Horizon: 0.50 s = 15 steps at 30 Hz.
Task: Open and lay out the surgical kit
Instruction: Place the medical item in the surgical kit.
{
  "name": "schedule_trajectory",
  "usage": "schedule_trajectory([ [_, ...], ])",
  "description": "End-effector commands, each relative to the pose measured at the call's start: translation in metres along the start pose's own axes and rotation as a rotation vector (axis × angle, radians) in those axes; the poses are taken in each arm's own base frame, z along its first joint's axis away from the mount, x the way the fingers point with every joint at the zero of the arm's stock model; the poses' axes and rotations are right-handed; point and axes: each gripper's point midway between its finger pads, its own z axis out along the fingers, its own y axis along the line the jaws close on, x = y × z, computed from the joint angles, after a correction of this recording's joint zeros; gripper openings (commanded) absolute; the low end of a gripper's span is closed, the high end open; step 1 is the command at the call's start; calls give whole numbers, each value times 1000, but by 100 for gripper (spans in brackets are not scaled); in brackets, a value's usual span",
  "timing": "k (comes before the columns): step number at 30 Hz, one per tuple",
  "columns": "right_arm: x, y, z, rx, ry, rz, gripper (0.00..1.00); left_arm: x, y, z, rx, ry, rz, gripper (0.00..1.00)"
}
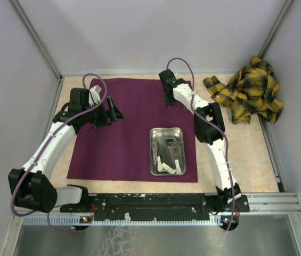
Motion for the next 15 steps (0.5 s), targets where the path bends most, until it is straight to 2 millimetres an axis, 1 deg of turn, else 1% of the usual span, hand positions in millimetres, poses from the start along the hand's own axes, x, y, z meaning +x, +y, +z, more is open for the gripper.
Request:
schedule_trajectory([
  [1,-13,8,-8,-14,-38,7,17,-4,-2,-2,25,-19,22,99],
  [6,-10,10,-8,-12,-33,7,21,-4,-1,-3,25,-20,21,99],
  [11,-10,9,-9,-10,-34,9,22,-4,0,-4,25,-23,20,99],
  [15,-11,8,-11,-8,-38,10,27,-5,1,-5,24,-25,19,99],
])
